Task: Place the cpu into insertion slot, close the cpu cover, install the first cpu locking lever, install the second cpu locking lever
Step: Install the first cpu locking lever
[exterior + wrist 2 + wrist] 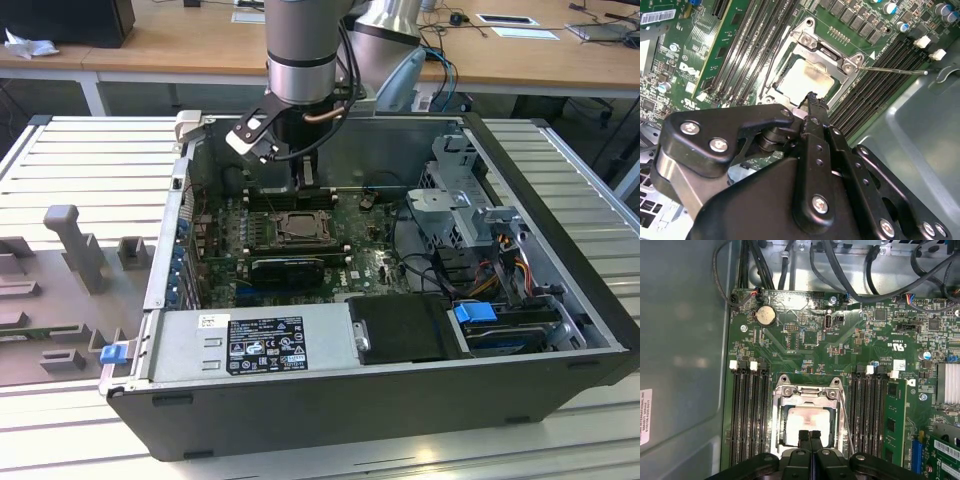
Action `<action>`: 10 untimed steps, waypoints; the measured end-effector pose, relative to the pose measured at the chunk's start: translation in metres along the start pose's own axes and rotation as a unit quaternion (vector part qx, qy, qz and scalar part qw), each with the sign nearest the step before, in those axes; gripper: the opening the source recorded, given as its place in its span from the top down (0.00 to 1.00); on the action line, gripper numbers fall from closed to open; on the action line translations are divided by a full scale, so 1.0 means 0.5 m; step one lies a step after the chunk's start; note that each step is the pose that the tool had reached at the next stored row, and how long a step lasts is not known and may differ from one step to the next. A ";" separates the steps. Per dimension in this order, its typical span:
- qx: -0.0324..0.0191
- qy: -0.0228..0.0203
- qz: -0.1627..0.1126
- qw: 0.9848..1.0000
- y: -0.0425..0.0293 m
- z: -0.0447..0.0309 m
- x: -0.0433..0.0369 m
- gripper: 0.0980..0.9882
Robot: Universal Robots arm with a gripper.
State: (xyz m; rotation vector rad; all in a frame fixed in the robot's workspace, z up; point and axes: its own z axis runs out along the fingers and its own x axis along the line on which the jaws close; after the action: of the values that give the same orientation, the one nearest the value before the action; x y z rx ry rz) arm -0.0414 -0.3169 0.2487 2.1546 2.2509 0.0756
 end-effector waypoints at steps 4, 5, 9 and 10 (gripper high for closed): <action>0.000 0.000 0.000 1.000 0.000 -0.004 0.000 0.99; 0.000 0.000 0.000 1.000 0.000 -0.005 0.000 0.99; 0.000 0.000 0.000 1.000 0.001 -0.010 0.000 0.99; 0.000 0.000 0.000 1.000 0.001 -0.011 0.000 0.99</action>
State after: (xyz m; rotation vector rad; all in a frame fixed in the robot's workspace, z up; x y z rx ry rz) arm -0.0414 -0.3169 0.2539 2.1546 2.2509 0.0759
